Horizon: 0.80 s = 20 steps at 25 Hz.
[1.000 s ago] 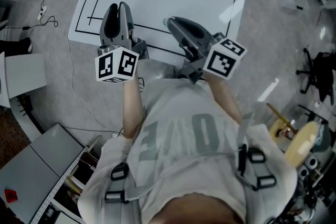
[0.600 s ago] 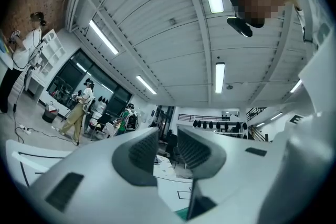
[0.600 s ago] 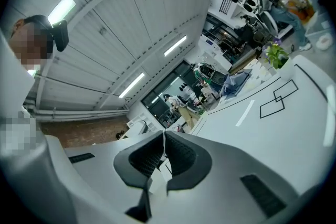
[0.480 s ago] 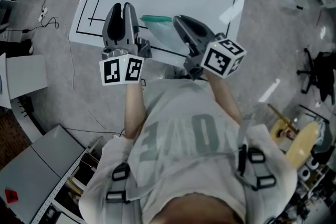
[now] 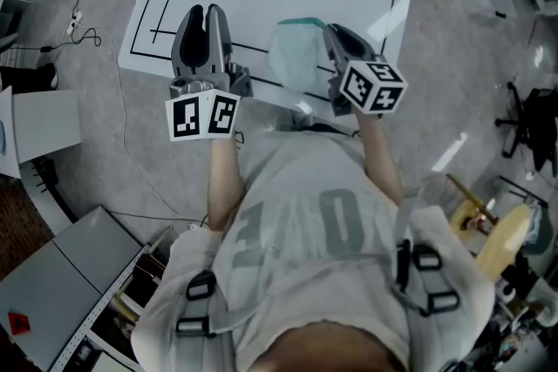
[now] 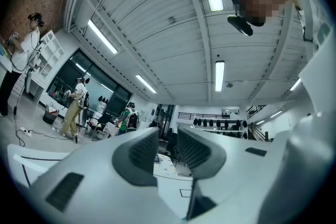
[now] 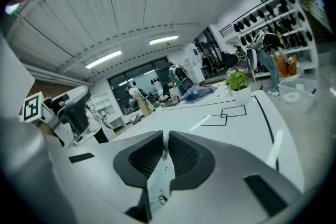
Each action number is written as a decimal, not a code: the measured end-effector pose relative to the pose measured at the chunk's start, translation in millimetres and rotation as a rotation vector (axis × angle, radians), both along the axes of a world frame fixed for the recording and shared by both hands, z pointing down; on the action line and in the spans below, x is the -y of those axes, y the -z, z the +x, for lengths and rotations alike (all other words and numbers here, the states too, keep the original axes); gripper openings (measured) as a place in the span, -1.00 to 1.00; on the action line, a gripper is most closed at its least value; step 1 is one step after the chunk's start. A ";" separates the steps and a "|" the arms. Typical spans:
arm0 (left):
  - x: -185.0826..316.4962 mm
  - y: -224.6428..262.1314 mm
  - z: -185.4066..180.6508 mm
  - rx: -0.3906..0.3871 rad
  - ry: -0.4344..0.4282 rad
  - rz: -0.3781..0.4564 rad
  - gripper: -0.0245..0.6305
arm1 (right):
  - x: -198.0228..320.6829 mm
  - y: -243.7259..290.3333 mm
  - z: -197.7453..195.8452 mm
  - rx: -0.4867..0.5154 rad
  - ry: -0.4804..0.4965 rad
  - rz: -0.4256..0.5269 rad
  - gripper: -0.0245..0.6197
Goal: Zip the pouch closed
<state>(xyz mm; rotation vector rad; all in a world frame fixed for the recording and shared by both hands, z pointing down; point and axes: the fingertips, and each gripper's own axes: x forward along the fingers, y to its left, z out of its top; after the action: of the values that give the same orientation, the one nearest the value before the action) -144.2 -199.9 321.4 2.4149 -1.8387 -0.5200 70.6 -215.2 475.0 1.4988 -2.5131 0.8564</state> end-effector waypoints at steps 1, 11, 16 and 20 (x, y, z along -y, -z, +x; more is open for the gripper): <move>0.7 -0.2 0.1 0.000 -0.001 -0.001 -0.64 | 0.7 -7.9 5.9 -0.034 -0.011 -0.006 -0.87; 6.8 -2.5 9.4 0.036 -0.022 -0.008 -0.63 | -3.0 -49.9 40.4 -0.315 -0.112 -0.070 -0.29; 9.1 -4.0 12.7 0.048 -0.029 -0.012 -0.63 | -4.5 -51.9 43.9 -0.347 -0.125 -0.069 -0.28; 9.8 -2.9 13.9 0.062 -0.026 -0.010 -0.63 | -2.8 -47.3 46.6 -0.357 -0.132 -0.057 -0.28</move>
<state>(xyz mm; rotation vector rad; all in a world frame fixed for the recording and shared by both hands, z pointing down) -130.2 -209.7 324.3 2.4719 -1.8257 -0.4373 117.2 -212.4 522.3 1.6456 -2.1387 0.6042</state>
